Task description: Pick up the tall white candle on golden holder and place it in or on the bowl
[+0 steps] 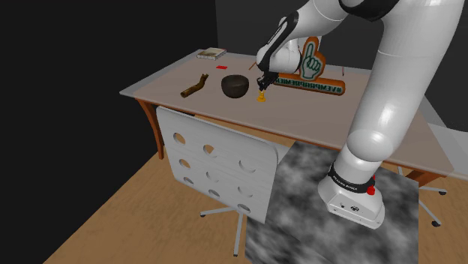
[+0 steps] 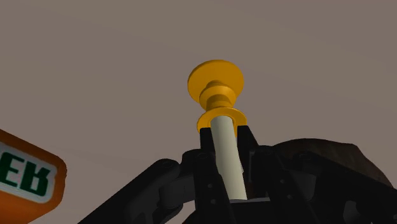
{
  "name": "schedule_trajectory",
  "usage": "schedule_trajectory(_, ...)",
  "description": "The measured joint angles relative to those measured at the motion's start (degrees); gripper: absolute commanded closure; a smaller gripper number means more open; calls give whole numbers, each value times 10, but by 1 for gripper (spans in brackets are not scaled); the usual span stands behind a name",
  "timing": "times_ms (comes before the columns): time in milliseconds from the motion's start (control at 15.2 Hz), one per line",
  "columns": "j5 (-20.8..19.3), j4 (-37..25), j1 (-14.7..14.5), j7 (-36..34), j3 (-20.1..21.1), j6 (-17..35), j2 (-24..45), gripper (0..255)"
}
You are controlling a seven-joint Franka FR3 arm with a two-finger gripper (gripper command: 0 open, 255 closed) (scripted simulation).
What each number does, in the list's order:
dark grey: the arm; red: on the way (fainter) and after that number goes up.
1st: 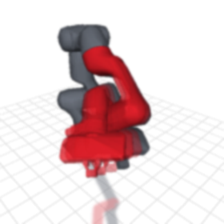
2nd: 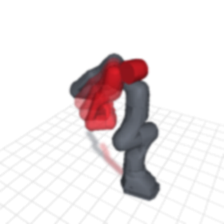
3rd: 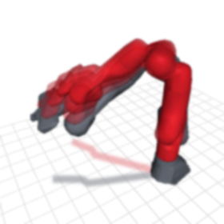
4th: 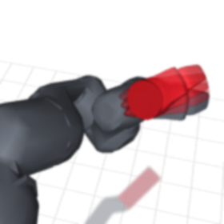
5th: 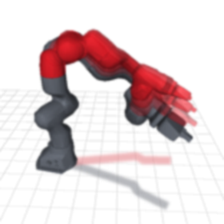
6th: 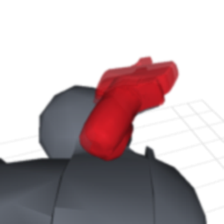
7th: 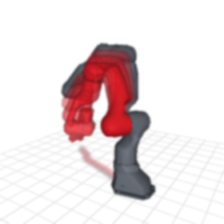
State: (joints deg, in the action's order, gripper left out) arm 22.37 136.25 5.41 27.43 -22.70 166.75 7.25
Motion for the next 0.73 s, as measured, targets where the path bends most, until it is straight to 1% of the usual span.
schedule_trajectory(198, -29, -1, -7, -24, -11, -13, -14, 255)
schedule_trajectory(462, -80, -3, -15, -63, -25, -39, -42, 255)
schedule_trajectory(726, -121, -10, -16, -95, -32, -66, -67, 255)
